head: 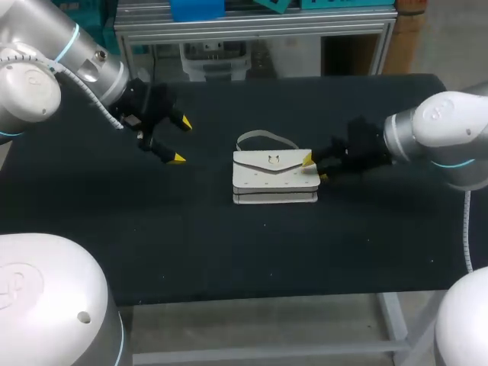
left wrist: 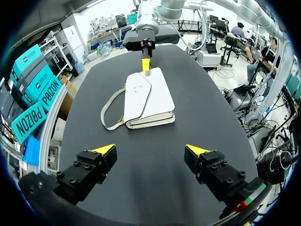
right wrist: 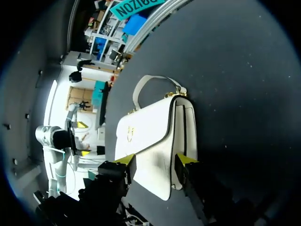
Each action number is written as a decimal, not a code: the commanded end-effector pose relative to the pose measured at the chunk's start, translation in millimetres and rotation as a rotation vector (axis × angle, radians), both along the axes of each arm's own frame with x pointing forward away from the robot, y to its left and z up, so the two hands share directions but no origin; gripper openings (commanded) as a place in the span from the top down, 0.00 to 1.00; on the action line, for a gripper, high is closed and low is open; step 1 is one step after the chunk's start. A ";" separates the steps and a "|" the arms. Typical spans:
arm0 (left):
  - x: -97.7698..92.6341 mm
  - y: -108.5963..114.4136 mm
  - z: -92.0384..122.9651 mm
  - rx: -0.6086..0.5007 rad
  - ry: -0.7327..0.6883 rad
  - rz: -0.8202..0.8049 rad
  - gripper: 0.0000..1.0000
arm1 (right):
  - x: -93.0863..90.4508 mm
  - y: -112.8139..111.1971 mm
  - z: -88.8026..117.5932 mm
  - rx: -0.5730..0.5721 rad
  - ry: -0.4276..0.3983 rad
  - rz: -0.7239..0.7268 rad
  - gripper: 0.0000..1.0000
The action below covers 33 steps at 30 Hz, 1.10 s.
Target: Pick up the bag, open it, inspect its contents, close it, and place it on the opposite side
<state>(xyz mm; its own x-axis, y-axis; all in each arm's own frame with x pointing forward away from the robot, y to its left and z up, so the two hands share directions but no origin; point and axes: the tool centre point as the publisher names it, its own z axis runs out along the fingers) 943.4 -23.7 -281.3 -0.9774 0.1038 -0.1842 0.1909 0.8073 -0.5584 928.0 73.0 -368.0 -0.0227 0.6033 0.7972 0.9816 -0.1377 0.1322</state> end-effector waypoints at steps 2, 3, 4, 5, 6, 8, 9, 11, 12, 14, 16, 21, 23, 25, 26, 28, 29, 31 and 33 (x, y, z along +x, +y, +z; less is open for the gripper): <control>0.0 -0.1 -1.1 -0.003 -0.002 0.000 0.00 | -2.4 -14.8 21.7 0.011 0.012 0.093 0.00; 0.0 -0.1 -1.1 -0.003 -0.002 0.000 0.00 | -3.4 -16.1 25.7 0.008 0.001 0.107 0.00; 0.0 -0.1 -1.1 -0.003 -0.002 0.000 0.00 | -4.2 -17.3 29.0 -0.003 -0.009 0.117 0.00; 0.0 -0.1 -1.1 -0.003 -0.002 0.000 0.00 | -5.0 -18.2 34.0 -0.024 -0.025 0.147 0.00; 0.0 -0.1 -1.1 -0.003 -0.002 0.000 0.00 | -5.3 -18.3 37.8 -0.038 -0.039 0.178 0.00; 0.0 -0.1 -1.1 -0.003 -0.002 0.000 0.00 | -6.6 -16.5 49.2 -0.131 -0.105 0.292 0.00; 0.0 -0.1 -1.1 -0.003 -0.002 0.000 0.00 | -7.2 -15.4 52.7 -0.167 -0.138 0.318 0.00; 0.0 -0.1 -1.1 -0.003 -0.002 0.000 0.00 | -9.4 -14.4 59.4 -0.264 -0.210 0.404 0.00; 0.0 -0.1 -1.1 -0.003 -0.002 0.000 0.00 | -10.2 -14.3 60.6 -0.293 -0.234 0.400 0.00; 0.0 -0.1 -1.1 -0.003 -0.002 0.000 0.00 | -11.3 -14.7 63.6 -0.336 -0.273 0.494 0.00; 0.0 -0.1 -1.1 -0.003 -0.002 0.000 0.00 | -12.6 -18.8 70.3 -0.371 -0.273 0.614 0.00; 0.0 -0.1 -1.1 -0.003 -0.002 0.000 0.00 | -12.6 -18.8 70.3 -0.371 -0.273 0.614 0.00; 0.0 -0.1 -1.1 -0.003 -0.002 0.000 0.00 | -12.6 -18.8 70.3 -0.371 -0.273 0.614 0.00; 0.0 -0.1 -1.1 -0.003 -0.002 0.000 0.00 | -12.6 -18.8 70.3 -0.371 -0.273 0.614 0.00; 0.0 -0.1 -1.1 -0.003 -0.002 0.000 0.00 | -12.6 -18.8 70.3 -0.371 -0.273 0.614 0.00; -1.2 -4.1 0.5 -0.029 -0.022 -0.028 0.00 | -12.6 -18.8 70.3 -0.371 -0.273 0.614 0.00; -1.6 -7.1 1.8 -0.040 -0.043 -0.018 0.00 | -12.8 -12.7 67.3 -0.420 -0.299 0.650 0.00; -3.0 -12.4 4.8 -0.083 -0.087 -0.051 0.00 | -14.8 -7.9 62.2 -0.448 -0.367 0.729 0.00; -4.4 -18.2 7.2 -0.095 -0.125 -0.072 0.00 | -17.4 -9.3 58.6 -0.450 -0.420 0.752 0.00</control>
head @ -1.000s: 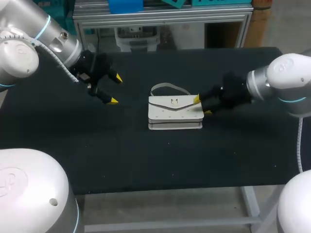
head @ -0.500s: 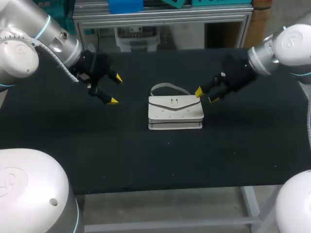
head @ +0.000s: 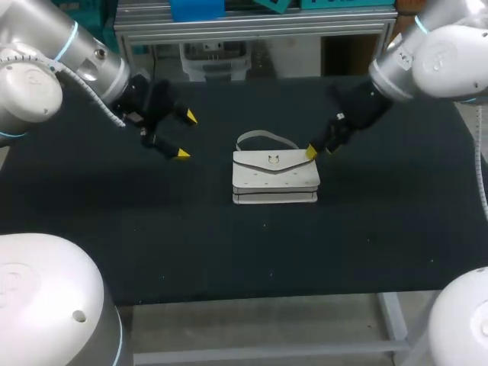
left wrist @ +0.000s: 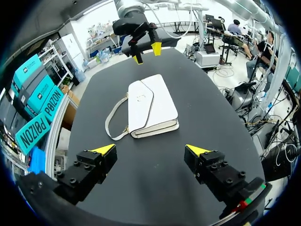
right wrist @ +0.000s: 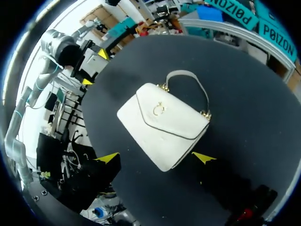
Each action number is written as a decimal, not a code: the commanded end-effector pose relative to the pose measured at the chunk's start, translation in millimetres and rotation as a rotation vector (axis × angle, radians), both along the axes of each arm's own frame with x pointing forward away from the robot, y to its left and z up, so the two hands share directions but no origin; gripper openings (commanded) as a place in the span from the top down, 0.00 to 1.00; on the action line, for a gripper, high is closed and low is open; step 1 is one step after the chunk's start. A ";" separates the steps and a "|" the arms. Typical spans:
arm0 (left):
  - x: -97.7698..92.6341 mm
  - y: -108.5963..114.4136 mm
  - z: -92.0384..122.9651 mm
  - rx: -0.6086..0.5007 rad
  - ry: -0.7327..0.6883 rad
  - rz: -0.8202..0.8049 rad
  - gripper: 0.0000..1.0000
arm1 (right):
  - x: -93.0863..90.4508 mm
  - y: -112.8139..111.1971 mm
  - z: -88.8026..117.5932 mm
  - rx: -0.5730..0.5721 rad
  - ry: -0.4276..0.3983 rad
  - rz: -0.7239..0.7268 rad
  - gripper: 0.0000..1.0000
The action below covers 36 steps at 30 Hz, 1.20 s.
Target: Pick up the bag, open it, inspect its contents, close it, and place it on the opposite side
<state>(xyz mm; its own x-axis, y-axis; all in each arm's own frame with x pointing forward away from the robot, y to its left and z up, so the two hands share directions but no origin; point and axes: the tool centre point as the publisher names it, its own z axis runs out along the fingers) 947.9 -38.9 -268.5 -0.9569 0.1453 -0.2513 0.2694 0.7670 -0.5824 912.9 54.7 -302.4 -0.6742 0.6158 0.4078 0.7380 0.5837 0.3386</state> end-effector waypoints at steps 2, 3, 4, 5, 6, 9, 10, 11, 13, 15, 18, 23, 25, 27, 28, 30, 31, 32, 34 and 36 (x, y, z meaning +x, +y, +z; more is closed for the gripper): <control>-10.7 -10.0 -3.2 -0.053 -0.085 -0.053 0.00 | -5.6 6.7 -10.3 -0.029 -0.130 0.139 0.00; -11.6 -13.5 -2.2 -0.049 -0.097 -0.076 0.00 | -7.3 4.7 -11.1 -0.043 -0.154 0.144 0.00; -12.0 -17.2 -0.6 -0.055 -0.101 -0.088 0.00 | -9.3 3.4 -12.1 -0.062 -0.183 0.155 0.00; -12.1 -20.7 0.7 -0.046 -0.114 -0.105 0.00 | -11.5 2.6 -12.5 -0.070 -0.213 0.173 0.00; -12.5 -24.9 1.5 -0.035 -0.130 -0.117 0.00 | -14.3 1.8 -12.3 -0.084 -0.241 0.189 0.00; -12.3 -37.9 3.9 -0.022 -0.145 -0.155 0.00 | -22.1 -1.5 -10.6 -0.137 -0.326 0.225 0.00; -12.1 -43.0 4.7 -0.021 -0.146 -0.175 0.00 | -24.2 -2.7 -9.9 -0.147 -0.342 0.239 0.00; -11.4 -48.4 5.7 -0.009 -0.147 -0.190 0.00 | -25.4 -4.0 -9.0 -0.159 -0.348 0.273 0.00; -9.9 -53.9 6.4 0.010 -0.142 -0.217 0.00 | -25.4 -4.0 -9.0 -0.159 -0.348 0.273 0.00; -9.9 -53.9 6.4 0.010 -0.142 -0.217 0.00 | -25.4 -4.0 -9.0 -0.159 -0.348 0.273 0.00; -9.9 -53.9 6.4 0.010 -0.142 -0.217 0.00 | -25.4 -4.0 -9.0 -0.159 -0.348 0.273 0.00; -9.9 -53.9 6.4 0.010 -0.142 -0.217 0.00 | -25.4 -4.0 -9.0 -0.159 -0.348 0.273 0.00; -9.9 -53.9 6.4 0.010 -0.142 -0.217 0.00 | -25.4 -4.0 -9.0 -0.159 -0.348 0.273 0.00; -8.2 -55.5 5.1 -0.013 -0.145 -0.230 0.00 | -19.2 6.7 -14.3 -0.229 -0.424 0.356 0.00; -6.9 -57.0 3.7 -0.016 -0.150 -0.227 0.00 | -17.5 10.9 -16.8 -0.253 -0.456 0.400 0.00; -5.6 -59.6 1.8 -0.042 -0.170 -0.255 0.00 | -19.9 18.1 -19.7 -0.319 -0.565 0.482 0.00; -6.2 -61.0 1.4 -0.041 -0.173 -0.262 0.00 | -21.8 22.0 -21.2 -0.346 -0.592 0.500 0.00; -6.1 -63.1 -0.3 -0.028 -0.184 -0.271 0.00 | -22.5 24.8 -22.3 -0.373 -0.615 0.522 0.00; -7.0 -67.1 -1.7 -0.039 -0.178 -0.300 0.00 | -24.9 26.2 -25.0 -0.408 -0.672 0.567 0.00; -7.0 -71.5 -3.2 -0.036 -0.176 -0.322 0.00 | -27.3 28.0 -27.9 -0.448 -0.703 0.611 0.00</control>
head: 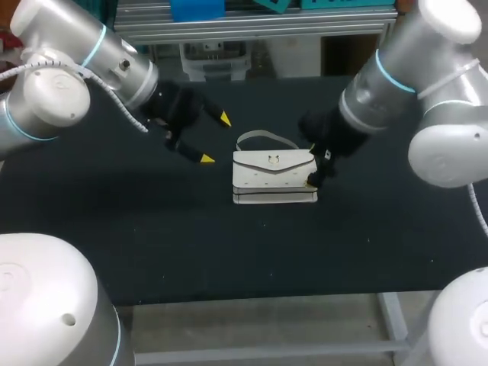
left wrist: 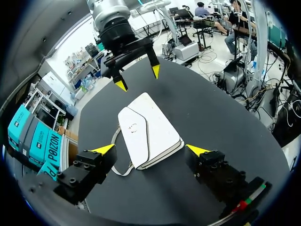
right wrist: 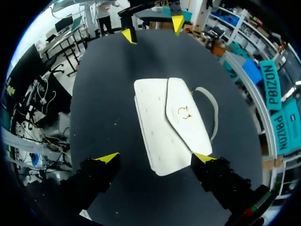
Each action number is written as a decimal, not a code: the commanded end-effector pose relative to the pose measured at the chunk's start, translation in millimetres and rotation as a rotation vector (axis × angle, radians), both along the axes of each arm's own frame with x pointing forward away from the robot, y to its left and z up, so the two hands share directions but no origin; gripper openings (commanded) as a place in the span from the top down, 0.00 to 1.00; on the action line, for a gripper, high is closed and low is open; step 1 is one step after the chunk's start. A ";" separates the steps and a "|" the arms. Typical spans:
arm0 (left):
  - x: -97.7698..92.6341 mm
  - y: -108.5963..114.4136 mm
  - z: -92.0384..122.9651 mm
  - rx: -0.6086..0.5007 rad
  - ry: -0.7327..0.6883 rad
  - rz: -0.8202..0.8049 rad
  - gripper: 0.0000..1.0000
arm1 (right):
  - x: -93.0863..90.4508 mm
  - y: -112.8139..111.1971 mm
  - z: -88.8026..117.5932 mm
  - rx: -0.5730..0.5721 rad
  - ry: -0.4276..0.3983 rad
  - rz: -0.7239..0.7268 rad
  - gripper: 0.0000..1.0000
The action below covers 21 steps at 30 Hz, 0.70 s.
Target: Pick up the bag, open it, inspect its contents, close it, and place it on the opposite side
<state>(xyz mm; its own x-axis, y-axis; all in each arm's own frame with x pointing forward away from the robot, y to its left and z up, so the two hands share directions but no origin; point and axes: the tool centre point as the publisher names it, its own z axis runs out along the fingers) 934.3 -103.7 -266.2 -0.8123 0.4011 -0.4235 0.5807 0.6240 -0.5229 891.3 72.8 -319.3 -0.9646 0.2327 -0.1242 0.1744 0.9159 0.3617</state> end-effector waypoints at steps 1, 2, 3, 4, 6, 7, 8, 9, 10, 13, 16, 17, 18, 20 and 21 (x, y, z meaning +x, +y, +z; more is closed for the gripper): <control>6.8 -9.0 -5.8 -0.005 0.011 -0.030 0.00 | -7.0 9.3 -12.6 -0.151 -0.255 0.146 0.00; 6.9 -11.1 -6.0 -0.006 0.011 -0.045 0.00 | -8.5 8.6 -15.2 -0.170 -0.262 0.182 0.00; 6.8 -11.8 -6.1 -0.006 0.011 -0.046 0.00 | -9.1 8.4 -16.5 -0.178 -0.263 0.188 0.00; 7.8 -14.5 -6.0 -0.009 0.021 -0.053 0.00 | -10.0 5.7 -21.6 -0.192 -0.258 0.207 0.00; 8.6 -15.9 -5.8 -0.007 0.031 -0.059 0.00 | -11.1 1.7 -25.0 -0.192 -0.238 0.246 0.00; 8.6 -15.9 -5.8 -0.007 0.031 -0.059 0.00 | -11.1 1.7 -25.0 -0.192 -0.238 0.246 0.00; 8.6 -15.9 -5.8 -0.007 0.031 -0.059 0.00 | -11.1 1.7 -25.0 -0.192 -0.238 0.246 0.00; 8.6 -15.9 -5.8 -0.007 0.031 -0.059 0.00 | -11.1 1.7 -25.0 -0.192 -0.238 0.246 0.00; 8.6 -15.9 -5.8 -0.007 0.031 -0.059 0.00 | -11.1 1.7 -25.0 -0.192 -0.238 0.246 0.00; 8.6 -15.9 -5.8 -0.007 0.031 -0.059 0.00 | -11.1 1.7 -25.0 -0.192 -0.238 0.246 0.00; 8.6 -15.9 -5.8 -0.007 0.031 -0.059 0.00 | -11.1 1.7 -25.0 -0.192 -0.238 0.246 0.00; 8.1 -17.9 -8.2 -0.020 0.025 -0.077 0.00 | -8.5 6.2 -28.9 -0.217 -0.266 0.257 0.00; 7.8 -19.2 -10.6 -0.030 0.022 -0.090 0.00 | -6.5 8.3 -32.3 -0.221 -0.289 0.260 0.00; 8.7 -19.9 -14.4 -0.038 0.005 -0.095 0.00 | -4.5 11.3 -39.1 -0.287 -0.338 0.256 0.00; 8.7 -19.8 -15.8 -0.047 0.007 -0.104 0.00 | -3.7 11.7 -42.4 -0.304 -0.354 0.258 0.00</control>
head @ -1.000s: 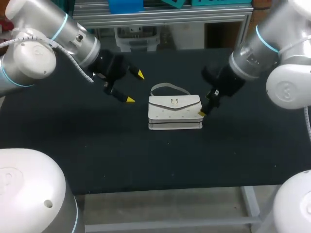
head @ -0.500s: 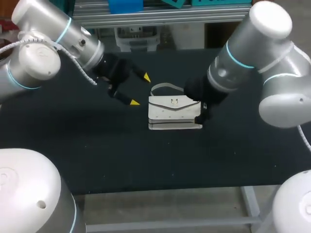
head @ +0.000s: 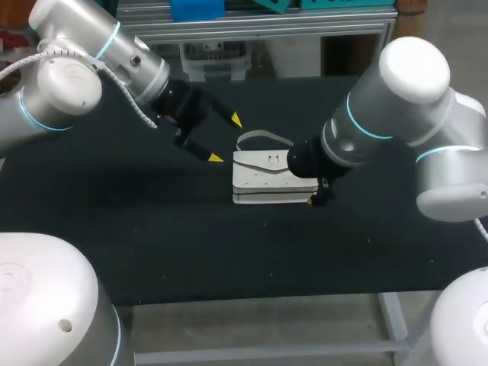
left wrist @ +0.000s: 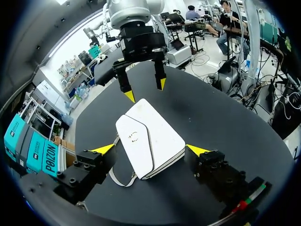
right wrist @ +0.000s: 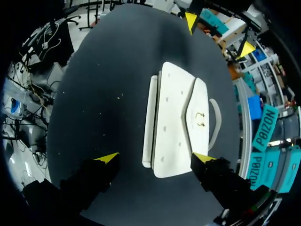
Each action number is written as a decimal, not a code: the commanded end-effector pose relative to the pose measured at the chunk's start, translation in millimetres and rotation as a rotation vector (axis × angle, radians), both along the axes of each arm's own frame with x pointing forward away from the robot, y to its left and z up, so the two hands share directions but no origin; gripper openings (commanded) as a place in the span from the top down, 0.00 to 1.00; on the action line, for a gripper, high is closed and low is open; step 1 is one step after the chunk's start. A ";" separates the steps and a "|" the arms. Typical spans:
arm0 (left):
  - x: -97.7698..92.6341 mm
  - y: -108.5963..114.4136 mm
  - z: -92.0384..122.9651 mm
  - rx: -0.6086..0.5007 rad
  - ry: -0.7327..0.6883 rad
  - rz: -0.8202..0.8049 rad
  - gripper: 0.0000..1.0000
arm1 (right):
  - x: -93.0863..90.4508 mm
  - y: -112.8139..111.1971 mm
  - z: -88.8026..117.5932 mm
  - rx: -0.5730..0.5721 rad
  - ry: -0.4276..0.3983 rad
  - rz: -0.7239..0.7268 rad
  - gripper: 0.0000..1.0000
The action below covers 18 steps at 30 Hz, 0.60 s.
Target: Pick up the bag, open it, inspect its contents, close it, and place it on the opposite side
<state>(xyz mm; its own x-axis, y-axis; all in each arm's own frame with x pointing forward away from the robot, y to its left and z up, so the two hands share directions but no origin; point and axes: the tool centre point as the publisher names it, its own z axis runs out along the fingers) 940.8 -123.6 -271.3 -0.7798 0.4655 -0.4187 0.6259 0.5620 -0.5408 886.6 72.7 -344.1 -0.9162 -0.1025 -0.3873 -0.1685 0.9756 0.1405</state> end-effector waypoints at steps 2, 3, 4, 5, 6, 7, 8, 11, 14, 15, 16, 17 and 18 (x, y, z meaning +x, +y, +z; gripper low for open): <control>2.3 0.2 -13.5 -0.040 -0.017 -0.030 0.00 | 1.6 10.9 -21.8 -0.056 -0.130 -0.010 0.00; 2.0 0.5 -14.2 -0.049 -0.014 -0.036 0.00 | 1.6 10.4 -22.9 -0.058 -0.147 -0.003 0.00; 1.9 0.7 -14.8 -0.051 -0.017 -0.035 0.00 | 1.4 9.9 -23.9 -0.057 -0.159 -0.003 0.00; 2.1 0.6 -15.7 -0.060 -0.017 -0.040 0.00 | 1.7 9.2 -24.8 -0.060 -0.170 0.002 0.02; 2.2 0.3 -16.5 -0.064 -0.017 -0.042 0.00 | 2.1 9.1 -25.7 -0.051 -0.179 0.012 0.16; 2.6 -0.5 -17.9 -0.066 -0.015 -0.044 0.00 | 2.7 8.6 -26.5 -0.040 -0.188 0.011 0.23; 2.7 -1.4 -19.2 -0.067 -0.010 -0.050 0.00 | 4.2 8.6 -27.6 -0.046 -0.192 0.013 0.30; 2.5 -4.6 -22.5 -0.064 -0.002 -0.068 0.00 | 10.5 8.9 -30.6 -0.053 -0.202 0.009 0.46; 1.4 -7.6 -25.0 -0.056 0.003 -0.084 0.00 | 16.3 7.7 -29.3 -0.053 -0.225 0.003 0.52; 1.3 -8.6 -26.1 -0.051 0.004 -0.086 0.00 | 18.2 7.2 -28.2 -0.058 -0.233 -0.005 0.53; 1.3 -9.4 -27.2 -0.046 0.005 -0.091 0.00 | 20.0 7.0 -26.9 -0.061 -0.236 -0.002 0.53; 1.1 -10.0 -28.1 -0.045 0.006 -0.095 0.00 | 21.6 7.0 -25.5 -0.065 -0.246 -0.004 0.53; 1.3 -10.7 -28.9 -0.043 0.009 -0.097 0.00 | 23.1 7.0 -24.4 -0.067 -0.251 -0.001 0.53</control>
<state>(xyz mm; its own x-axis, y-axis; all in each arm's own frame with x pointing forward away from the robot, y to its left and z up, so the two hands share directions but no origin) 935.7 -130.4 -297.9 -0.7369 0.5121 -0.4414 0.6717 0.4807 -0.5637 909.7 78.0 -366.4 -0.8206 -0.1424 -0.5535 -0.1914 0.9810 0.0315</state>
